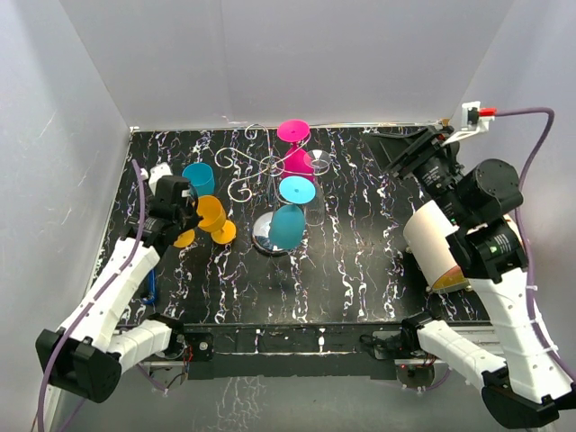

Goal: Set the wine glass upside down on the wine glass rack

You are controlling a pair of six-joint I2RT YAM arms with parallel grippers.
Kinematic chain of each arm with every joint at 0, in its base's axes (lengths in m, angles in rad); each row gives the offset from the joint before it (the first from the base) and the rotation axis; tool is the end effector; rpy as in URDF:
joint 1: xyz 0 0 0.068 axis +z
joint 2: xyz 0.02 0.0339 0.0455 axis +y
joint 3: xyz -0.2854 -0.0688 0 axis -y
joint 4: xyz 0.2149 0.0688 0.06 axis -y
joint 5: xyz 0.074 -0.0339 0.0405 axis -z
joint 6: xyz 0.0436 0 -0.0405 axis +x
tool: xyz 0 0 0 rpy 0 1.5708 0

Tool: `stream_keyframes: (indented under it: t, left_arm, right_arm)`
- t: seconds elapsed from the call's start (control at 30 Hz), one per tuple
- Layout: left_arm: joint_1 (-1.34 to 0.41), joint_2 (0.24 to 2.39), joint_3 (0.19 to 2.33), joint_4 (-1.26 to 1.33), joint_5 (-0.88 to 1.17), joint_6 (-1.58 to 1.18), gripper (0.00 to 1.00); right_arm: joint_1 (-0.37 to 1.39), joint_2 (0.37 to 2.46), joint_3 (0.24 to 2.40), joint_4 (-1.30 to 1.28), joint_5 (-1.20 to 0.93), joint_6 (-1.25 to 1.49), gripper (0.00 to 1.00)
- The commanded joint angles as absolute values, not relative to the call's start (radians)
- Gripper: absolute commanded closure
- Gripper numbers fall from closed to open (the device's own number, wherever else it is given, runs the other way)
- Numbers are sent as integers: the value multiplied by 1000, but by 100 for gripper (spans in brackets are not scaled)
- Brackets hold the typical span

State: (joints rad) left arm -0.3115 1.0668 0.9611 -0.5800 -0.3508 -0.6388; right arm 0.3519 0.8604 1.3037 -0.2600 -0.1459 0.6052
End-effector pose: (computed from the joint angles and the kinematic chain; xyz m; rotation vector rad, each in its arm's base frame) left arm 0.1866 -0.0443 0.3276 -0.5414 2.1434 -0.1304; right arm 0.1081 0.0464 0.4976 0.0565 1.4479 0.8929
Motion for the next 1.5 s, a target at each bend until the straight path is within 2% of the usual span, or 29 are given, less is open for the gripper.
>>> stream_keyframes:
  t: [0.0, 0.2, 0.37, 0.6, 0.87, 1.0, 1.47]
  left_arm:
    - [-307, 978, 1041, -640, -442, -631, 100]
    - [-307, 899, 1140, -697, -515, -619, 100]
    - [-307, 809, 1202, -627, -541, -541, 100]
    - [-307, 755, 1289, -590, -553, -515, 100]
    - [-307, 681, 1320, -489, -477, -503, 100]
    - [-308, 631, 1319, -425, -452, -507, 100]
    - [-308, 512, 1257, -216, -311, -482, 100]
  right_arm:
    - [350, 893, 1339, -173, -276, 672, 42]
    - [350, 954, 1317, -49, -366, 799, 44]
    - [364, 1039, 1324, 47, -460, 916, 47]
    - [535, 1122, 1370, 101, -298, 936, 52]
    - [812, 1291, 1538, 92, -59, 919, 55]
    - [906, 1365, 1587, 56, 114, 1046, 58]
    - [1003, 1686, 1887, 73, -28, 1258, 62]
